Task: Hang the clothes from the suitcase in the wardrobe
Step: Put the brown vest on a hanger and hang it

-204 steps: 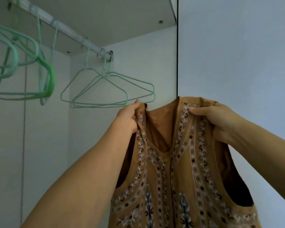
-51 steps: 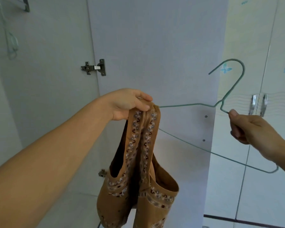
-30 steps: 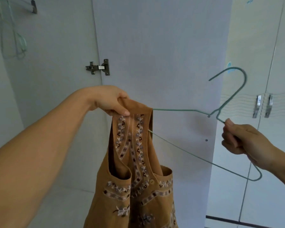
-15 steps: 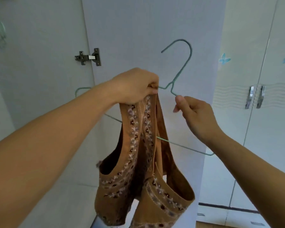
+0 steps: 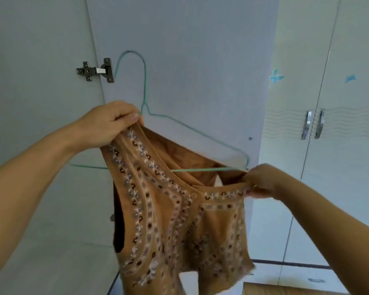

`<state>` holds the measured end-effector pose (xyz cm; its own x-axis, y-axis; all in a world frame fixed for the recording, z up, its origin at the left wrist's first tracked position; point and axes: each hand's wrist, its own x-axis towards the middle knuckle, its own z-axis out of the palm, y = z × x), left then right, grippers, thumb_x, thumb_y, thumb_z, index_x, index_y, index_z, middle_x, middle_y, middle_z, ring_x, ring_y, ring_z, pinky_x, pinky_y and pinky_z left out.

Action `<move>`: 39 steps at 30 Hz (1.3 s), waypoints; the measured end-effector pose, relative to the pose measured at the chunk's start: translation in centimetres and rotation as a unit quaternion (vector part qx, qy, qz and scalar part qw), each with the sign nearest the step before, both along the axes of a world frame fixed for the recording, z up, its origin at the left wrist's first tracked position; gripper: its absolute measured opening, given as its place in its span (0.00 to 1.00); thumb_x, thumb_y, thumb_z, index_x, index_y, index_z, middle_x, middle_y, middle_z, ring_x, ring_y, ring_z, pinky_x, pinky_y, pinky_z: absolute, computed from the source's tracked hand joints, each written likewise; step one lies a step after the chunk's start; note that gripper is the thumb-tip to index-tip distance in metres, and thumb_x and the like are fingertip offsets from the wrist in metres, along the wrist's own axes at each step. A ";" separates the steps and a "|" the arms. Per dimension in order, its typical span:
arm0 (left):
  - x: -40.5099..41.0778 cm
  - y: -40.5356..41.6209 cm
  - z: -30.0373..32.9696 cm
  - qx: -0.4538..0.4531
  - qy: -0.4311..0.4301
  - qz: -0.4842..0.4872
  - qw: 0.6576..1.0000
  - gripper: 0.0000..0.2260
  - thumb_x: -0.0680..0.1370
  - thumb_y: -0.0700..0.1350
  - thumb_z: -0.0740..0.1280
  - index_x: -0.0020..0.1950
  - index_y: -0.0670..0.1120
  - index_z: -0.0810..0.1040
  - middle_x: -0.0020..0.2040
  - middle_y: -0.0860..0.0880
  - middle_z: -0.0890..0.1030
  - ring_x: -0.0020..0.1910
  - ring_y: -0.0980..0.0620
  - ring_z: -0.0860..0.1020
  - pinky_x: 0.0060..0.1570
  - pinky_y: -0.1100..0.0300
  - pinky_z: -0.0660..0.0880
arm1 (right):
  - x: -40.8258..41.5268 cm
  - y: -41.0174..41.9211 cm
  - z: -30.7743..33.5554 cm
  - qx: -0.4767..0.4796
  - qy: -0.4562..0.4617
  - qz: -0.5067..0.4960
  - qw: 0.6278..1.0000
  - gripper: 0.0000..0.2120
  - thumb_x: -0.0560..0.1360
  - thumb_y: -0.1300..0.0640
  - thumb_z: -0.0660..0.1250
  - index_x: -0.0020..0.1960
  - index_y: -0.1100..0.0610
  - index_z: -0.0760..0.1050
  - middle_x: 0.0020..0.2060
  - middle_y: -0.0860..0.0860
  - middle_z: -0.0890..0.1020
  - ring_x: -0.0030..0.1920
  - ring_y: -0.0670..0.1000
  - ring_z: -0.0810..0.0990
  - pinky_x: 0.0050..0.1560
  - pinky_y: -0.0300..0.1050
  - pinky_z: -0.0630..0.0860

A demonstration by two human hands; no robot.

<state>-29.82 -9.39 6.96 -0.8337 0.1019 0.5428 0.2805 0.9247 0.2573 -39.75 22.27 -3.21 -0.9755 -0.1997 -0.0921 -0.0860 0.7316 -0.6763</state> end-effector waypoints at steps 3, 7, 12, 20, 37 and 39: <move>-0.6 -0.6 -1.5 -0.074 -0.023 -0.001 0.997 0.13 0.81 0.43 0.61 0.43 0.60 0.76 0.46 0.54 0.77 0.49 0.53 0.76 0.50 0.59 0.68 | -0.7 1.1 2.7 -0.140 0.012 -0.085 0.986 0.06 0.72 0.67 0.66 0.37 0.62 0.73 0.31 0.57 0.77 0.28 0.51 0.76 0.30 0.39 0.75; -1.9 0.0 -2.3 -0.076 0.017 0.026 0.997 0.09 0.81 0.45 0.59 0.46 0.56 0.77 0.46 0.50 0.77 0.49 0.50 0.75 0.49 0.56 0.68 | -0.4 -0.7 5.3 -0.019 0.121 -0.045 0.991 0.05 0.71 0.62 0.66 0.37 0.62 0.75 0.29 0.57 0.76 0.27 0.53 0.73 0.31 0.42 0.72; -2.7 0.6 -2.1 -0.050 0.082 0.048 0.994 0.10 0.82 0.43 0.59 0.49 0.49 0.79 0.46 0.48 0.77 0.49 0.48 0.74 0.48 0.56 0.65 | 0.7 -0.7 7.7 0.103 0.142 -0.004 0.984 0.07 0.73 0.61 0.67 0.45 0.65 0.79 0.29 0.55 0.81 0.28 0.51 0.75 0.30 0.40 0.75; -2.1 -0.1 -2.3 -0.020 0.104 0.049 0.993 0.09 0.81 0.41 0.61 0.50 0.46 0.80 0.48 0.45 0.78 0.50 0.46 0.76 0.49 0.55 0.68 | 0.2 2.2 9.0 -0.003 0.093 -0.016 0.996 0.07 0.73 0.67 0.63 0.49 0.60 0.78 0.19 0.49 0.75 0.18 0.43 0.72 0.20 0.33 0.67; -2.9 6.5 -2.1 0.034 0.126 -0.015 0.991 0.09 0.81 0.43 0.61 0.51 0.46 0.82 0.48 0.48 0.80 0.50 0.52 0.76 0.47 0.65 0.67 | 1.0 -0.4 8.9 0.142 0.372 0.209 0.893 0.09 0.76 0.53 0.68 0.41 0.58 0.79 0.36 0.49 0.75 0.41 0.49 0.73 0.42 0.38 0.66; -3.0 7.4 -1.7 0.034 0.134 -0.032 0.990 0.09 0.81 0.43 0.62 0.51 0.46 0.82 0.48 0.48 0.80 0.50 0.51 0.77 0.50 0.62 0.68 | 0.9 -1.2 8.6 0.072 0.369 0.217 0.901 0.14 0.77 0.53 0.66 0.37 0.61 0.73 0.32 0.52 0.75 0.36 0.48 0.72 0.37 0.35 0.66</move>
<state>-32.83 -2.03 5.27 -0.6523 0.1055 0.7506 0.4051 0.8855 0.2275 -38.86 21.11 5.35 -0.6145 -0.6151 0.4940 -0.7727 0.5956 -0.2195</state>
